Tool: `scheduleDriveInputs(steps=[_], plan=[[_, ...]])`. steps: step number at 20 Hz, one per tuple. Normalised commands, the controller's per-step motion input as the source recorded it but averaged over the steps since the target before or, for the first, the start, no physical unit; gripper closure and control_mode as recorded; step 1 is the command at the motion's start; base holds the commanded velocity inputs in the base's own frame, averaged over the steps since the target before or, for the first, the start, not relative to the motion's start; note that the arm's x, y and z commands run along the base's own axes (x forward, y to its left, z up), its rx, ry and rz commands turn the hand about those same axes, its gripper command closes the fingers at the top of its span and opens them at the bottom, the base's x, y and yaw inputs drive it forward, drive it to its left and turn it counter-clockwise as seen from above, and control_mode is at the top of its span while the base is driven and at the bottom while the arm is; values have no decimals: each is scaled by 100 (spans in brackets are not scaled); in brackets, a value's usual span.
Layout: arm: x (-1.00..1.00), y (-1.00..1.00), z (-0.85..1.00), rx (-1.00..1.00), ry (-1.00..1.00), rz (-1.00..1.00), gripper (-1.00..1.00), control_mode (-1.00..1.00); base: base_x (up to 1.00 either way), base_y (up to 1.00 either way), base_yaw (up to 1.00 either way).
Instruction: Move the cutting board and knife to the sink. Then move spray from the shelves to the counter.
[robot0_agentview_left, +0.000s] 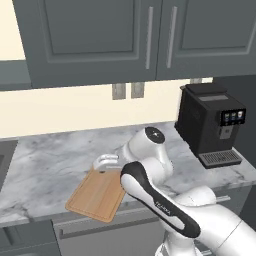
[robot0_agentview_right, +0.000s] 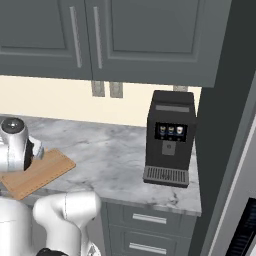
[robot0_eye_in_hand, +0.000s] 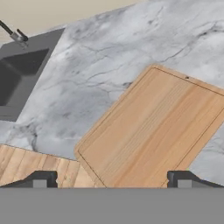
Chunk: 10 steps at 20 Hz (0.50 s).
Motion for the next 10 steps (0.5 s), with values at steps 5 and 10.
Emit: scheduleDriveInputs(steps=[5, 10], plan=[[-59, 11, 44, -14, -1, 5, -100, -100, 0, 0, 0], [-52, 23, 29, -7, -3, 0, -100, -100, 0, 0, 0]])
